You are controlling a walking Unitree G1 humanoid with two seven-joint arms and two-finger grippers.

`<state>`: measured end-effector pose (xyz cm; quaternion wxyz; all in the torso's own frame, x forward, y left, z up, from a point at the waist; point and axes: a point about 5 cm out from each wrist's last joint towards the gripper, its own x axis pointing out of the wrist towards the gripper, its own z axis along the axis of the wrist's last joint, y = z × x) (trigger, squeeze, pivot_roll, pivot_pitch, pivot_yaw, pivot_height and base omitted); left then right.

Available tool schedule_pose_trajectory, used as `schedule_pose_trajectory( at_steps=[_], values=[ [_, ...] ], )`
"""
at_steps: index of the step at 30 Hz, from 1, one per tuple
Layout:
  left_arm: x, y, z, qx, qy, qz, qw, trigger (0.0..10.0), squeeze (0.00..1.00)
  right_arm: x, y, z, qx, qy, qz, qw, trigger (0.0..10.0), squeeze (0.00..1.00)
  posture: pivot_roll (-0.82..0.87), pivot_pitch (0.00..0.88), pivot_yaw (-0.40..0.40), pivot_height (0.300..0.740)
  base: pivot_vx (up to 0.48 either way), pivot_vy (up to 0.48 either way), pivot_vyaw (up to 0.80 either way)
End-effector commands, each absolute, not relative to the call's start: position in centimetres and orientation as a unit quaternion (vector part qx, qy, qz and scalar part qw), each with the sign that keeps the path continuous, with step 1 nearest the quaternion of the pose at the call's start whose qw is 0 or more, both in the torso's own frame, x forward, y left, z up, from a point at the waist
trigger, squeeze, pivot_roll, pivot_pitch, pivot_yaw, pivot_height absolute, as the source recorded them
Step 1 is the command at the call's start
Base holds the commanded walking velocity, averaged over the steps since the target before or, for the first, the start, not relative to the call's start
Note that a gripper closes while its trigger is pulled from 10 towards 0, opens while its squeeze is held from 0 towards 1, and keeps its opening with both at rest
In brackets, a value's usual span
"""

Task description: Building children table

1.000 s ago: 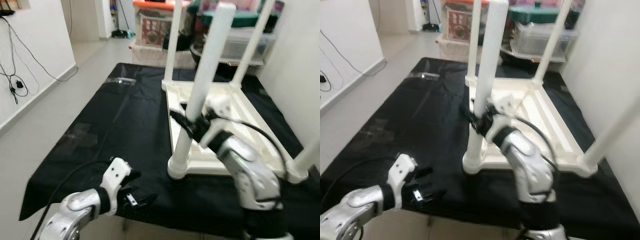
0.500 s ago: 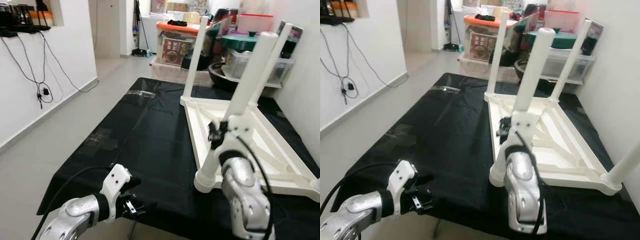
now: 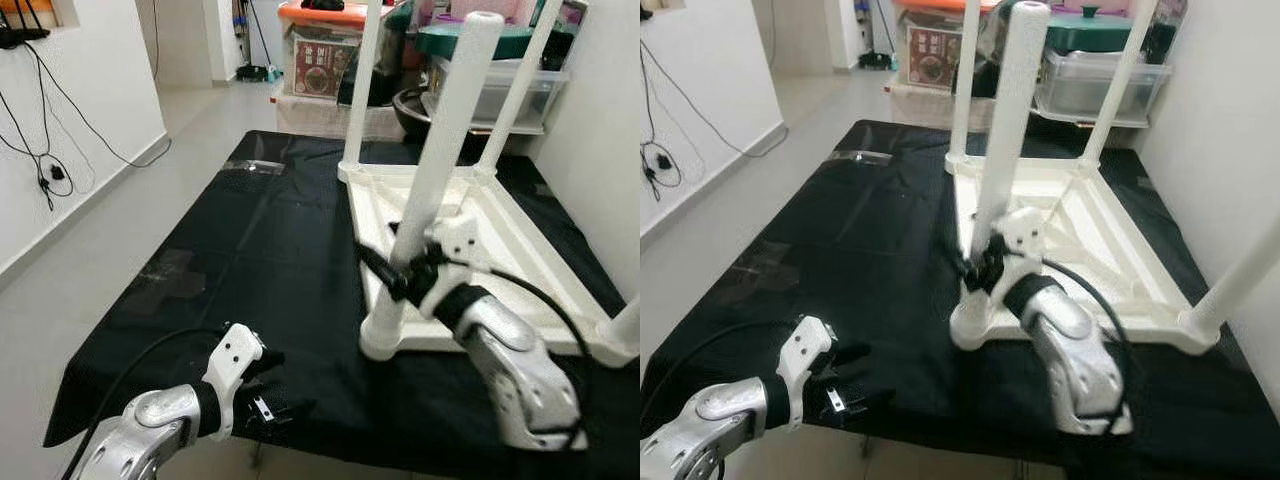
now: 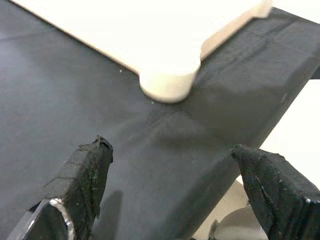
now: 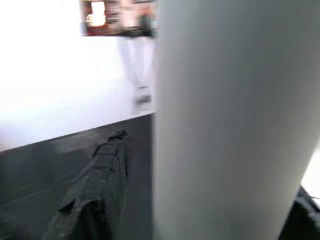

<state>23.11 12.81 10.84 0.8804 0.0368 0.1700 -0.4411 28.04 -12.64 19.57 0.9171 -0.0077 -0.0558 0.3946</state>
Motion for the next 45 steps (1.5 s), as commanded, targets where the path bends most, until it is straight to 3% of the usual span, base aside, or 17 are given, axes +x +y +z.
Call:
schedule_pose_trajectory(
  at_steps=[1,2,6,8,10,16,18,19,21,24,25,28,29,30,34,39,45],
  values=[
    [23.0,12.8,10.5,0.037,0.174,-0.44,0.88,10.0,0.0,27.5,-11.2,19.2,0.0,-0.05,0.442,0.896,4.0,0.0,0.1,0.0,-0.078,0.74,0.0,0.0,0.0],
    [22.9,12.9,10.4,0.038,0.175,-0.44,0.88,10.0,0.0,27.6,-11.0,18.5,-0.001,-0.037,0.442,0.896,0.0,0.0,0.11,0.0,-0.078,0.74,0.0,0.0,0.0],
    [23.0,12.9,10.5,0.039,0.176,-0.441,0.879,10.0,0.0,28.7,-11.1,16.7,-0.011,0.005,0.382,0.924,0.0,0.0,0.1,0.0,-0.074,0.74,0.0,0.0,0.0],
    [23.1,12.9,10.4,0.042,0.176,-0.443,0.878,10.0,0.0,31.2,-13.5,15.2,-0.011,0.053,0.201,0.978,0.0,0.0,0.1,0.0,-0.071,0.74,0.0,0.0,0.0],
    [23.1,12.9,10.4,0.043,0.176,-0.443,0.878,10.0,0.0,31.8,-14.4,14.7,-0.005,0.071,0.14,0.988,0.0,0.0,0.1,0.0,-0.071,0.74,0.0,0.0,0.0],
    [22.7,12.8,10.3,0.04,0.178,-0.443,0.878,10.0,0.0,28.9,-19.8,14.0,0.035,0.099,-0.21,0.972,0.0,0.0,0.09,0.0,-0.068,0.74,0.0,0.0,0.0],
    [22.6,12.8,10.3,0.04,0.179,-0.443,0.878,10.0,0.0,28.2,-19.8,14.2,0.038,0.092,-0.234,0.967,0.0,0.0,0.09,0.0,-0.068,0.74,0.0,0.0,0.0],
    [22.6,12.7,10.3,0.039,0.179,-0.443,0.878,10.0,0.0,27.8,-19.2,14.7,0.051,0.082,-0.227,0.969,8.9,0.0,0.09,0.0,-0.063,0.74,0.0,0.0,0.0],
    [22.7,12.7,10.3,0.04,0.181,-0.446,0.875,10.0,0.0,27.7,-17.2,16.1,0.058,0.031,-0.143,0.988,10.0,0.0,0.08,0.0,-0.052,0.74,0.0,0.0,0.0],
    [22.7,12.7,10.3,0.041,0.181,-0.447,0.875,10.0,0.0,27.7,-16.4,16.5,0.065,0.013,-0.109,0.992,10.0,0.0,0.08,0.0,-0.052,0.74,0.0,0.0,0.0],
    [22.9,12.7,10.3,0.042,0.181,-0.449,0.874,10.0,0.0,28.3,-16.0,16.8,0.088,0.01,-0.067,0.994,10.0,1.0,0.08,0.0,-0.053,0.74,0.0,0.0,0.0],
    [22.9,12.7,10.3,0.042,0.181,-0.449,0.874,10.0,0.0,28.7,-16.0,16.9,0.096,0.014,-0.053,0.994,10.0,1.0,0.08,0.0,-0.053,0.74,0.0,0.0,0.0],
    [22.9,12.7,10.4,0.041,0.18,-0.451,0.874,10.0,0.0,29.5,-15.9,17.7,0.103,0.0,0.0,0.995,10.0,0.0,0.08,0.0,-0.053,0.74,0.0,0.0,0.0],
    [22.9,12.8,10.3,0.041,0.18,-0.451,0.873,10.0,0.0,30.2,-15.9,18.7,0.116,-0.02,0.08,0.99,10.0,0.0,0.08,0.0,-0.052,0.74,0.0,0.0,0.0],
    [22.9,12.8,10.3,0.041,0.18,-0.451,0.873,10.0,0.0,30.5,-16.0,19.5,0.123,-0.034,0.127,0.984,10.0,0.0,0.08,0.0,-0.052,0.74,0.0,0.0,0.0],
    [23.1,13.0,10.4,0.043,0.177,-0.45,0.874,10.0,0.0,29.5,-15.5,19.8,0.078,-0.041,0.354,0.931,10.0,0.0,0.11,0.0,-0.069,0.74,0.0,0.0,0.0],
    [23.1,13.2,10.5,0.043,0.176,-0.448,0.875,10.0,0.0,29.1,-14.6,18.6,0.054,-0.014,0.43,0.901,10.0,0.0,0.12,0.0,-0.076,0.74,0.0,0.0,0.0]
  ],
)
